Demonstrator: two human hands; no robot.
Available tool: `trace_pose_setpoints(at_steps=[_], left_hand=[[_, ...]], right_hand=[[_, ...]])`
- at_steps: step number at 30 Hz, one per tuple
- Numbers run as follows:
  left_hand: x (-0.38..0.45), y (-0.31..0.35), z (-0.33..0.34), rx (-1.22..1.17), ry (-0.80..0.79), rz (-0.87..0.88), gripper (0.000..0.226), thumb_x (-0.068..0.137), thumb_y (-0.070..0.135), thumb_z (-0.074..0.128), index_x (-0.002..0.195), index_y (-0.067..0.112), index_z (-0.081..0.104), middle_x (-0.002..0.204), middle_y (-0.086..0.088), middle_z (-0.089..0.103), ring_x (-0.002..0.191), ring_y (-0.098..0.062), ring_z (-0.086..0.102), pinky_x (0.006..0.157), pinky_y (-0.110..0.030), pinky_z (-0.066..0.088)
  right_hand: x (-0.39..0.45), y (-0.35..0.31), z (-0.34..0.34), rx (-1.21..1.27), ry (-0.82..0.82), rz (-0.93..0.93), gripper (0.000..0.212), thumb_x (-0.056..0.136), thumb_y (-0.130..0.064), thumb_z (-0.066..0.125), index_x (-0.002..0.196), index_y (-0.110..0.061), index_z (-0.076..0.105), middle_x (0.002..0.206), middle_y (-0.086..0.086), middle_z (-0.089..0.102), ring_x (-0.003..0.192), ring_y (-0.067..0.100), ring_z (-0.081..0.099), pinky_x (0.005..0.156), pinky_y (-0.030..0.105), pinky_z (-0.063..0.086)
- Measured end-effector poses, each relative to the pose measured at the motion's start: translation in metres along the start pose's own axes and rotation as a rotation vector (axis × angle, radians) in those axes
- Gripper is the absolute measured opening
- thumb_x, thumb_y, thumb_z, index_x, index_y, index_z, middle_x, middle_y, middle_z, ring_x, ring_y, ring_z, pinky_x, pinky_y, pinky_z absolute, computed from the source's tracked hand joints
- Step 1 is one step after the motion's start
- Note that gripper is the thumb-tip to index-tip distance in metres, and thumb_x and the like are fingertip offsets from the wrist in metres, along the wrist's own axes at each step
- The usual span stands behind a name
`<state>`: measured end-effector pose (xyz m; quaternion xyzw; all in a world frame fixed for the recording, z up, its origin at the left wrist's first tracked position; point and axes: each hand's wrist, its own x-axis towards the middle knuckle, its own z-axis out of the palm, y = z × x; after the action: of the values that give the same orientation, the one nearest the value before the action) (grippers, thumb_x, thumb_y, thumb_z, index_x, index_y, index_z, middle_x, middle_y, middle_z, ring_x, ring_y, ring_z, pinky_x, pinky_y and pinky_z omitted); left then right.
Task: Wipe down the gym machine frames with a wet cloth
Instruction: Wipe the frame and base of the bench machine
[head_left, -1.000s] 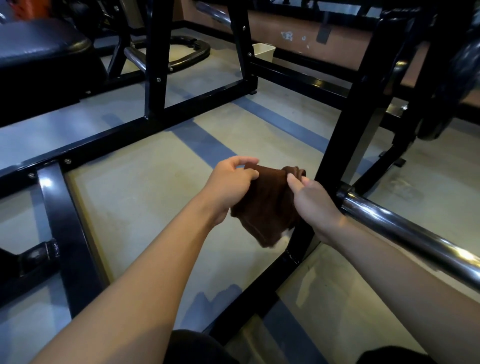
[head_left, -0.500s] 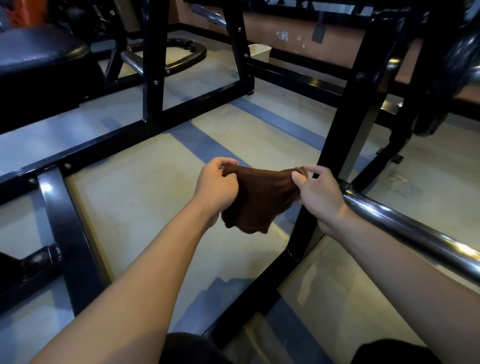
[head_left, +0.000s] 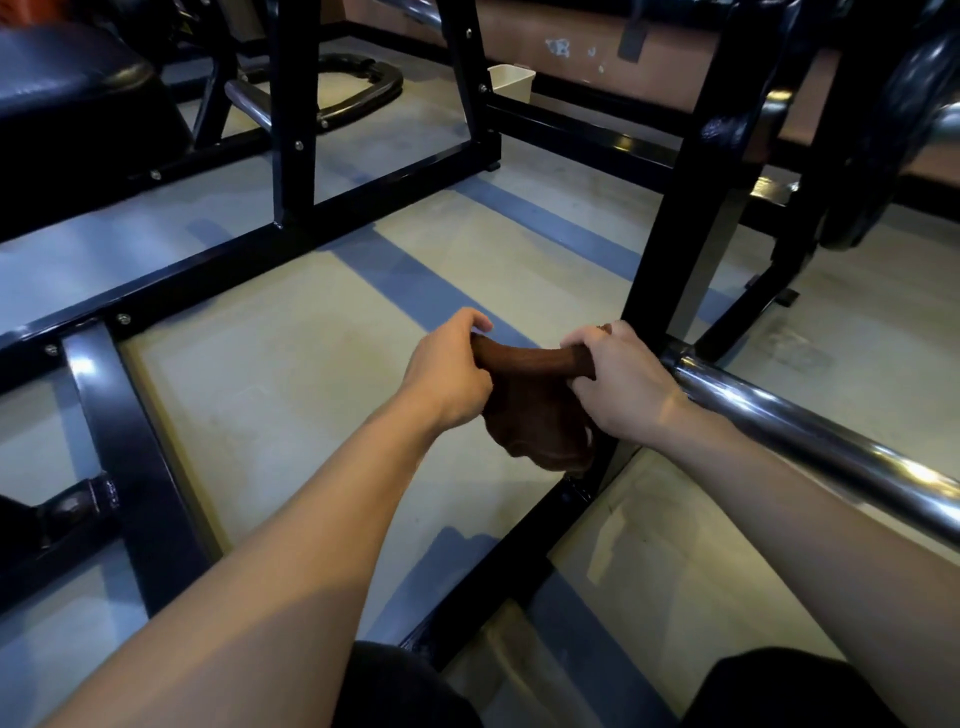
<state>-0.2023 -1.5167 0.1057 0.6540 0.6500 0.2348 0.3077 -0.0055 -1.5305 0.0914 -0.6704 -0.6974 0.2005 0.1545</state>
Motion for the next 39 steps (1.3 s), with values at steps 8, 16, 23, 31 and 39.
trace_pose_setpoints(at_steps=[8,16,23,31,39], left_hand=[[0.008,-0.009,-0.006,-0.364,-0.14,-0.105,0.027,0.092,0.03,0.066,0.107,0.007,0.064,0.116,-0.01,0.067,0.11,-0.021,0.06,0.096,-0.032,0.045],[0.004,0.016,0.004,-0.796,-0.216,-0.221,0.026,0.107,0.034,0.044,0.123,0.016,0.051,0.102,-0.004,0.069,0.084,-0.019,0.068,0.072,-0.039,0.057],[0.006,0.015,0.009,-0.951,-0.21,-0.458,0.03,0.112,0.03,0.039,0.125,0.01,0.056,0.104,-0.009,0.074,0.081,-0.019,0.074,0.071,-0.033,0.063],[-0.004,0.017,-0.007,-1.112,-0.3,-0.467,0.013,0.102,0.003,0.052,0.105,0.014,0.058,0.099,-0.016,0.063,0.083,-0.023,0.063,0.084,-0.036,0.056],[-0.002,0.008,0.0,-0.393,-0.048,-0.137,0.008,0.099,0.016,0.064,0.104,0.015,0.07,0.089,-0.005,0.069,0.075,-0.017,0.061,0.07,-0.029,0.053]], right_hand=[[-0.011,0.013,-0.04,0.056,0.096,-0.056,0.012,0.097,-0.038,0.069,0.102,-0.03,0.075,0.133,-0.001,0.062,0.12,0.012,0.061,0.097,0.029,0.05],[-0.017,0.009,-0.05,1.119,0.033,0.197,0.012,0.094,-0.018,0.072,0.105,-0.017,0.069,0.088,0.004,0.073,0.073,0.014,0.07,0.06,0.029,0.054],[-0.021,0.017,-0.047,1.395,-0.254,0.355,0.03,0.097,0.005,0.061,0.126,0.01,0.065,0.117,0.025,0.073,0.101,0.03,0.076,0.083,0.034,0.064],[-0.012,0.013,-0.035,1.411,-0.08,0.426,0.052,0.099,-0.004,0.066,0.147,-0.014,0.05,0.123,0.025,0.066,0.081,0.023,0.078,0.065,0.031,0.063],[-0.021,0.003,-0.03,0.58,-0.146,0.165,0.044,0.089,-0.009,0.079,0.128,-0.027,0.068,0.119,0.008,0.07,0.105,0.022,0.069,0.097,0.036,0.057]])
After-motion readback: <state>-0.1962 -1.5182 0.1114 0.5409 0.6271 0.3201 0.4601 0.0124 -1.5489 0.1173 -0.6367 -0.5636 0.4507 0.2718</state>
